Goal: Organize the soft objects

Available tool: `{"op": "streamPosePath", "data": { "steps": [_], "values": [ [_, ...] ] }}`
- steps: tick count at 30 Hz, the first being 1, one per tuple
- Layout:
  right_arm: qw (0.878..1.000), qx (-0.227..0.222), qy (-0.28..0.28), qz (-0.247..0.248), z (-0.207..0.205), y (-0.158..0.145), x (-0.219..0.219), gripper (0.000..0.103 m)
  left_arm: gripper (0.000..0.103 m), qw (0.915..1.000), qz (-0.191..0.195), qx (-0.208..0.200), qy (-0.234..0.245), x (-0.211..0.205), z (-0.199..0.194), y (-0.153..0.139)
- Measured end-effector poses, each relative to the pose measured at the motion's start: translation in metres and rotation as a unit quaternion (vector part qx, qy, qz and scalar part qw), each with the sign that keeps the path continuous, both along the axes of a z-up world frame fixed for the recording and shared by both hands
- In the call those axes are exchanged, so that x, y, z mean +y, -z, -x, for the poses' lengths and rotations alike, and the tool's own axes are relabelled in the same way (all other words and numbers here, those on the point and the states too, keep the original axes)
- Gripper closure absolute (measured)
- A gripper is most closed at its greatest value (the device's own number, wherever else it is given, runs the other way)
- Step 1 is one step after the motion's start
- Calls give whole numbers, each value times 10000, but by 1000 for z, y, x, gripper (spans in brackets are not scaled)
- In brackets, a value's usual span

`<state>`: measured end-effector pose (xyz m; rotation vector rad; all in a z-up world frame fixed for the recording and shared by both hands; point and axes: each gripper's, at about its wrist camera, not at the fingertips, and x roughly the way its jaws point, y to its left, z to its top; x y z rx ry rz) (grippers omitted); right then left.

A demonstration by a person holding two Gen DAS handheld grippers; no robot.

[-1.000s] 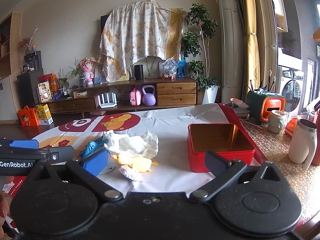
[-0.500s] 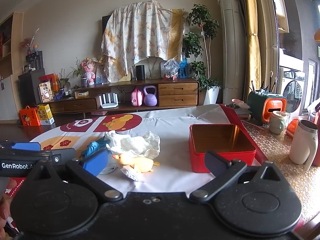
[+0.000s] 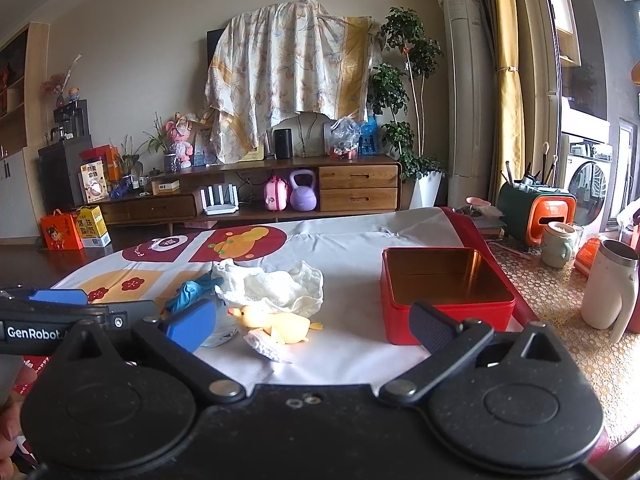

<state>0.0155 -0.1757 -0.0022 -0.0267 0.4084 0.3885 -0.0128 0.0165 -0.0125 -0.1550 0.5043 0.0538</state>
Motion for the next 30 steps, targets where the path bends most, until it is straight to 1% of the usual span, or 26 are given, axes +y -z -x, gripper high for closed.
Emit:
{"op": "streamPosePath", "data": {
  "steps": [8,15,17,20,22,24,27,30],
  "values": [
    [9999,100,-58,24,-5,5,6,0,0,9999,57,84,-30,5,-5,5],
    [9996,194,-193,69,-24,15,5,0,0,9996,57,206,-184,16,-21,14],
    [9995,208,-241,70,-31,18,4,1,0,9995,0,263,-187,20,-29,19],
    [9988,288,-403,58,-42,24,4,2,0,9989,-171,334,-287,25,-42,25],
    [9979,342,-537,108,-50,28,6,2,0,9987,-145,312,-381,31,-49,30],
    [9966,406,-690,199,-58,33,9,4,0,9985,-132,264,-466,37,-56,35],
    [9942,490,-912,291,-69,39,14,7,0,9971,-228,425,-596,47,-75,41],
    [9923,509,-1071,361,-81,41,20,8,0,9957,-119,538,-745,61,-92,46]
  ]
}}
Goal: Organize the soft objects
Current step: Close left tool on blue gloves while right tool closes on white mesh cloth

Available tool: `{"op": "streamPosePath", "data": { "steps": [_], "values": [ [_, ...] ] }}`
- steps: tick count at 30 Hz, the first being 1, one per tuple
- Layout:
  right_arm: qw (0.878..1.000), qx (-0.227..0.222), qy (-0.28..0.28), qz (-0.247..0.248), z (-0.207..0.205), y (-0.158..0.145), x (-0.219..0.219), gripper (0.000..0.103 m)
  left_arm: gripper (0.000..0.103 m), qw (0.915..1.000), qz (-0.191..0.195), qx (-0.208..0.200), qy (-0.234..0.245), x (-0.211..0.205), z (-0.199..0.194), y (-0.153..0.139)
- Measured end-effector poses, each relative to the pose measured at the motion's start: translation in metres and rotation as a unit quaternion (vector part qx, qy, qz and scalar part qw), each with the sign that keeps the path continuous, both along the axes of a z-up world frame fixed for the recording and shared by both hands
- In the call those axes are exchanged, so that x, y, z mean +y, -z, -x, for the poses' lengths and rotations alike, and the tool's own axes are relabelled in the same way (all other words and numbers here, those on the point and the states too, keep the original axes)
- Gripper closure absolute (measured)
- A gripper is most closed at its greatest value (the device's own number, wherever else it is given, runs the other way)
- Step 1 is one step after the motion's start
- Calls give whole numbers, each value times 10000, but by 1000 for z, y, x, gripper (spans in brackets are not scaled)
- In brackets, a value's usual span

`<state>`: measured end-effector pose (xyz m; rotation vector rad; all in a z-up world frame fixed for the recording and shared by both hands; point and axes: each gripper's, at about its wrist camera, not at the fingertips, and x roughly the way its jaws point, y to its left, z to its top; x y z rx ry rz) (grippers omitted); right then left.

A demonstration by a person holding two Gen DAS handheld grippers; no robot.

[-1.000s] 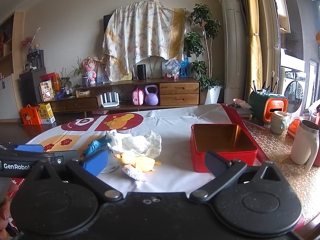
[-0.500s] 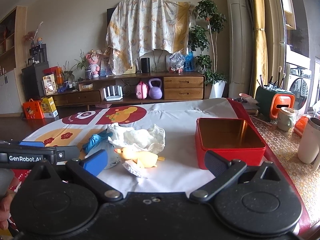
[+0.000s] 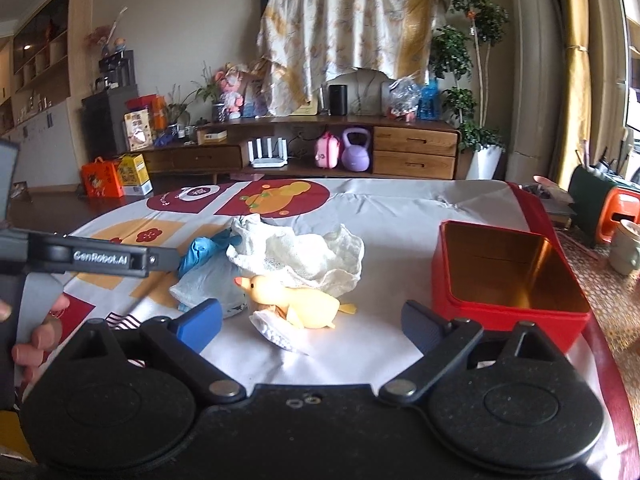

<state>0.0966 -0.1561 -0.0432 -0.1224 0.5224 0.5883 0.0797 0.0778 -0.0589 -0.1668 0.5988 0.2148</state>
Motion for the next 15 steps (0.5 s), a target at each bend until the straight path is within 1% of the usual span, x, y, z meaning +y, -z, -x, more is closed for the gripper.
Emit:
{"op": "streamPosePath", "data": {
  "steps": [5,8,13,15],
  "values": [
    [9997,47,-163,169,-30,2,11,13,1,9996,20,53,-293,21,-27,7],
    [9994,137,-234,199,-52,4,17,14,1,9989,-83,137,-432,30,-45,13],
    [9981,145,-501,336,-85,6,37,15,1,9983,-288,269,-437,40,-72,28],
    [9974,205,-573,378,-99,9,46,17,4,9977,-341,393,-424,42,-82,35]
  ]
}}
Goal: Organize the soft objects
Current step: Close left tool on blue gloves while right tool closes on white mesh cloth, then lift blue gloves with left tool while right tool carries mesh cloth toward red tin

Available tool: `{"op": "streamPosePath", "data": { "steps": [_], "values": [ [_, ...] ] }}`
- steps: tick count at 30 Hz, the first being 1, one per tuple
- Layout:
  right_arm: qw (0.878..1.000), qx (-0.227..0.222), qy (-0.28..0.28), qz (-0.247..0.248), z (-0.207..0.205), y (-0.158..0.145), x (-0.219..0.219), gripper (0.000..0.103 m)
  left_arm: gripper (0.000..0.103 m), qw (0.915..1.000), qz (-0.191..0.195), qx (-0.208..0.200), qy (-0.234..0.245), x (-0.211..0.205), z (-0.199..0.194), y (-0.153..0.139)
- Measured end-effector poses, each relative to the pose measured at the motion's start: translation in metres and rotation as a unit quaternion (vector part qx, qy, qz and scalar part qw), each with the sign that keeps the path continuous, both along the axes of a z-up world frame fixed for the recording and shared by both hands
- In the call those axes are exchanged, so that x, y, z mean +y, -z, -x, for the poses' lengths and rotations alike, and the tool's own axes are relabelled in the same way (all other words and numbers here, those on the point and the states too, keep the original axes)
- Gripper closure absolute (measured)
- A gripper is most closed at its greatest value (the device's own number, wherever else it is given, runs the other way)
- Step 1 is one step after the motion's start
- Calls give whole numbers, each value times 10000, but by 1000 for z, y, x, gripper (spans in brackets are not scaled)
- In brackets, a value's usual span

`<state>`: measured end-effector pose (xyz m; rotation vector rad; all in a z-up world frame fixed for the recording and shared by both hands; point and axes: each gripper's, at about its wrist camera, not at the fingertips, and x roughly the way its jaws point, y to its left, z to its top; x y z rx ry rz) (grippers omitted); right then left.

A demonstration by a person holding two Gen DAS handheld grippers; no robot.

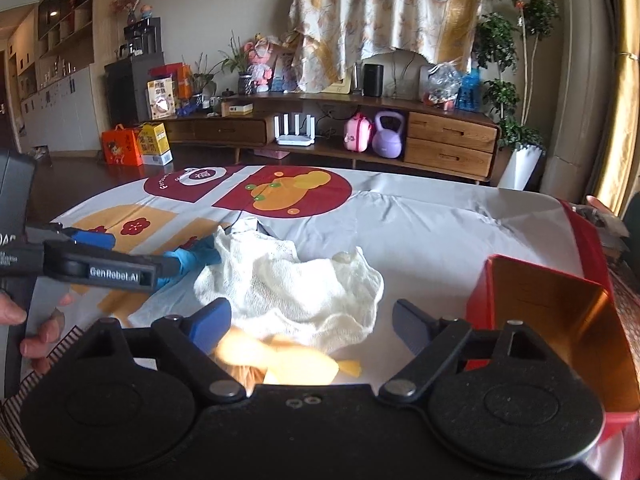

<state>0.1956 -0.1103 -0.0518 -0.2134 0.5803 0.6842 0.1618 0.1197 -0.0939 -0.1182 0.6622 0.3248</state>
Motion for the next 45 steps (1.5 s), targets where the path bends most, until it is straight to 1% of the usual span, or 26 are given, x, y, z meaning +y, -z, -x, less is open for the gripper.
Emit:
{"op": "streamPosePath", "data": {
  "steps": [4,6,10,12,13,15,16,18,19,21,24,25,27,28,29,30,35,45],
  "values": [
    [9998,149,-68,109,-26,7,17,21,7,9999,-7,95,81,4,-13,10],
    [9995,256,-140,114,-36,11,26,23,14,9999,60,94,93,7,-17,13],
    [9985,420,-294,185,-50,22,43,27,25,9996,167,158,169,11,-24,16],
    [9978,552,-321,193,-56,28,50,30,32,9994,217,169,189,14,-25,18],
    [9973,636,-325,194,-59,31,53,31,34,9993,255,164,204,15,-26,19],
    [9966,740,-305,196,-63,36,57,40,41,9991,309,169,228,17,-27,20],
    [9963,785,-285,181,-64,38,58,42,43,9990,340,171,231,18,-28,21],
    [9957,882,-243,137,-67,41,59,53,48,9984,490,162,229,22,-28,22],
    [9954,930,-219,108,-67,42,58,56,49,9979,586,142,234,24,-27,22],
    [9949,992,-174,59,-70,43,57,65,57,9972,701,101,233,27,-26,22],
    [9948,1009,-117,-22,-70,43,55,74,65,9971,735,82,187,30,-26,23],
    [9950,993,-100,-35,-69,43,54,77,66,9971,736,86,169,31,-26,23],
    [9953,969,-59,-56,-69,41,56,90,71,9971,737,118,142,32,-26,23],
    [9953,964,-43,-56,-68,40,56,92,72,9972,729,119,143,32,-25,22],
    [9955,948,-24,-46,-68,39,56,96,75,9972,720,104,151,32,-25,22],
    [9957,921,-17,-41,-67,39,56,98,81,9974,699,82,159,33,-24,21],
    [9969,758,62,-186,-62,28,52,100,89,9981,579,18,195,35,-21,15],
    [9979,260,375,-454,-50,-6,31,101,91,9987,433,-204,157,42,-13,-7]
  ]
}}
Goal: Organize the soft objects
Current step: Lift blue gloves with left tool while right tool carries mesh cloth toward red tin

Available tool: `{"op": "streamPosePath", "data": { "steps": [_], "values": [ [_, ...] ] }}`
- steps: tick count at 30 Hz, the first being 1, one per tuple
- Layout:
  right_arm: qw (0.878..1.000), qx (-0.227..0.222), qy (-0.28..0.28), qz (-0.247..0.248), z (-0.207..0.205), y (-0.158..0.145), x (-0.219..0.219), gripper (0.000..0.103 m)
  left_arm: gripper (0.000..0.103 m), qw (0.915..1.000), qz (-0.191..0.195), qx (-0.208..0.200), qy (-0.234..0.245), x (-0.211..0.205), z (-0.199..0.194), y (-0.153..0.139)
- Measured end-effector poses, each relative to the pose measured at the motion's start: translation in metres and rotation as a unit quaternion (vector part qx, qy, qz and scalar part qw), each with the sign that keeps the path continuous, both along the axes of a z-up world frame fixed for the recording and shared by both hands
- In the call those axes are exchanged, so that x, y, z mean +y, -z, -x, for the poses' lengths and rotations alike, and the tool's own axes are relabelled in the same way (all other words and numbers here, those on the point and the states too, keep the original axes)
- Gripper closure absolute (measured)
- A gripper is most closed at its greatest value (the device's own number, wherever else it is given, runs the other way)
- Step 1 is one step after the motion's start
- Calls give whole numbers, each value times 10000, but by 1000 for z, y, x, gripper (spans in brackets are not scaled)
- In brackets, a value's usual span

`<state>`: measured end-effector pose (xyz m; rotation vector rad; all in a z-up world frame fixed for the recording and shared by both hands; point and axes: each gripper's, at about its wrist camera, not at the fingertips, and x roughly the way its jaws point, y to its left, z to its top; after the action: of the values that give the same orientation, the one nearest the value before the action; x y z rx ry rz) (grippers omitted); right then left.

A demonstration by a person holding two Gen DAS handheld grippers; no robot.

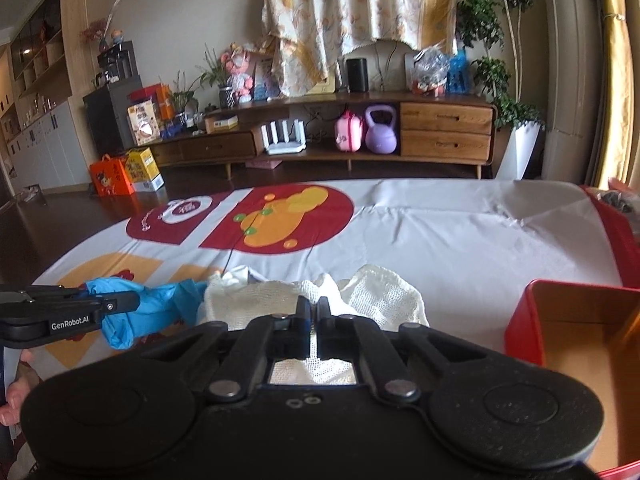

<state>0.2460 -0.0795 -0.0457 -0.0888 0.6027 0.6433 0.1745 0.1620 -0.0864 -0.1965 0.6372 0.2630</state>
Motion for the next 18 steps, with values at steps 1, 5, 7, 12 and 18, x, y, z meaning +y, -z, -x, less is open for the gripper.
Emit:
{"op": "streamPosePath", "data": {
  "steps": [1,5,7,12,18],
  "values": [
    [10000,-26,17,-40,1,-4,-3,101,91,10000,-24,-18,-9,0,1,-3],
    [9997,-96,107,-222,3,-22,-17,101,91,10000,-68,-64,-16,0,5,-16],
    [9994,-150,131,-274,6,-31,-24,101,91,9999,-76,-101,27,-2,7,-25],
    [9988,-223,198,-378,13,-51,-42,101,91,9993,-134,-292,169,-9,14,-49],
    [9976,-369,337,-469,23,-74,-69,101,91,9980,13,-500,379,-20,20,-81]
  ]
}}
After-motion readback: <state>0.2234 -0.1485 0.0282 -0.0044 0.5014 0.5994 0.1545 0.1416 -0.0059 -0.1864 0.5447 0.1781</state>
